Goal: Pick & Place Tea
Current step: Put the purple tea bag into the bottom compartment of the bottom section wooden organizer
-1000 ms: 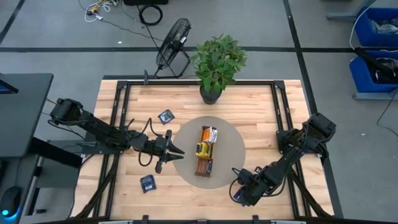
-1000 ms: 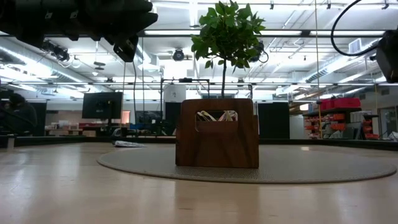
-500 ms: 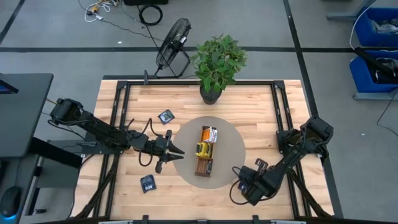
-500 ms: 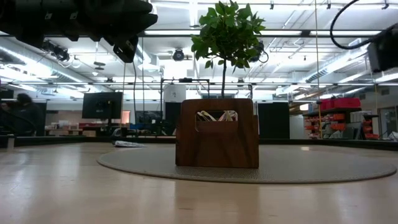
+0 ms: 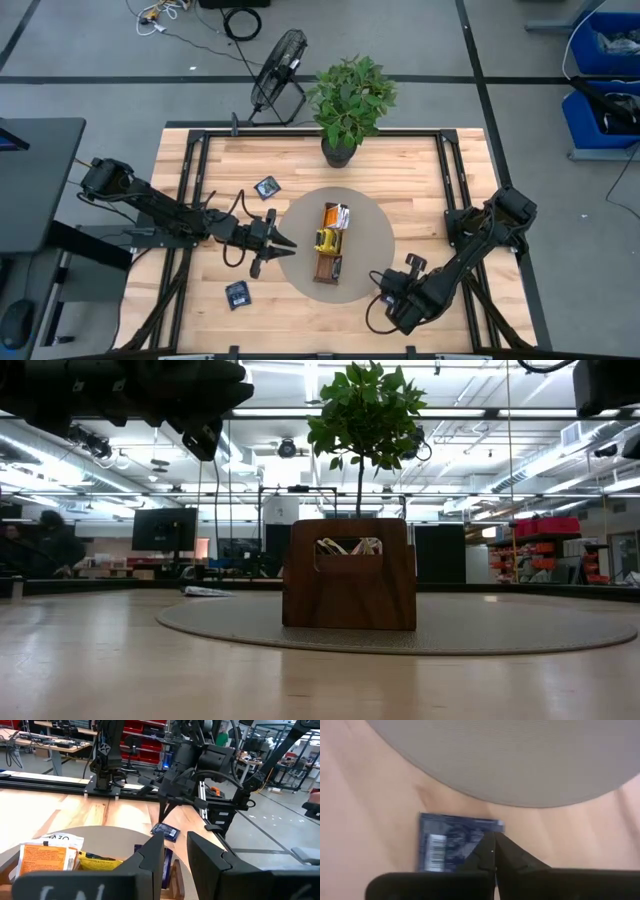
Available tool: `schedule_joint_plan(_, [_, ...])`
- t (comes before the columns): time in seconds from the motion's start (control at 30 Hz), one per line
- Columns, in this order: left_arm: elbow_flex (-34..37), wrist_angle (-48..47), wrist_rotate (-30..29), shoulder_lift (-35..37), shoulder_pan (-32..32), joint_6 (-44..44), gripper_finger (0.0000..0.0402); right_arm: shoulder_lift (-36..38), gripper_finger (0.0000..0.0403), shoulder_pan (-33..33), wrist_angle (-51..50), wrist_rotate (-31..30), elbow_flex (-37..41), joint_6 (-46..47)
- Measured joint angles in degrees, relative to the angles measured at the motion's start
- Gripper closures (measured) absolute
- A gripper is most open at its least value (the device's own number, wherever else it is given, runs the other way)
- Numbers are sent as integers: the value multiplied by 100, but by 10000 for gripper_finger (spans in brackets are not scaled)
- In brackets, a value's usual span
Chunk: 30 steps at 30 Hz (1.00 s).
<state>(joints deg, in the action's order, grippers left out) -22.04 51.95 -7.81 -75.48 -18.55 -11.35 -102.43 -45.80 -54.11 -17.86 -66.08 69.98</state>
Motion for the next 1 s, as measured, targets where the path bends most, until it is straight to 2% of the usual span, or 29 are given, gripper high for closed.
schedule_joint_plan(0.17, [0, -1, 0, 0, 0, 0, 314, 9, 362, -34, 164, 250, 123, 262])
schedule_joint_plan(0.47, [2, -45, 0, 0, 0, -1, 314, 11, 209, -59, 770, 525, 555, 526])
schedule_joint_plan(0.6, [2, -45, 0, 0, 0, 0, 314, 22, 165, -52, 1009, 618, 731, 500])
schedule_joint_plan(0.8, [2, -47, 0, 0, 0, 0, 314, 72, 172, -61, 1615, 631, 1184, 541])
schedule_joint_plan(1.0, [2, -51, 0, 0, 0, 0, 314, 98, 224, -66, 1843, 650, 1317, 348])
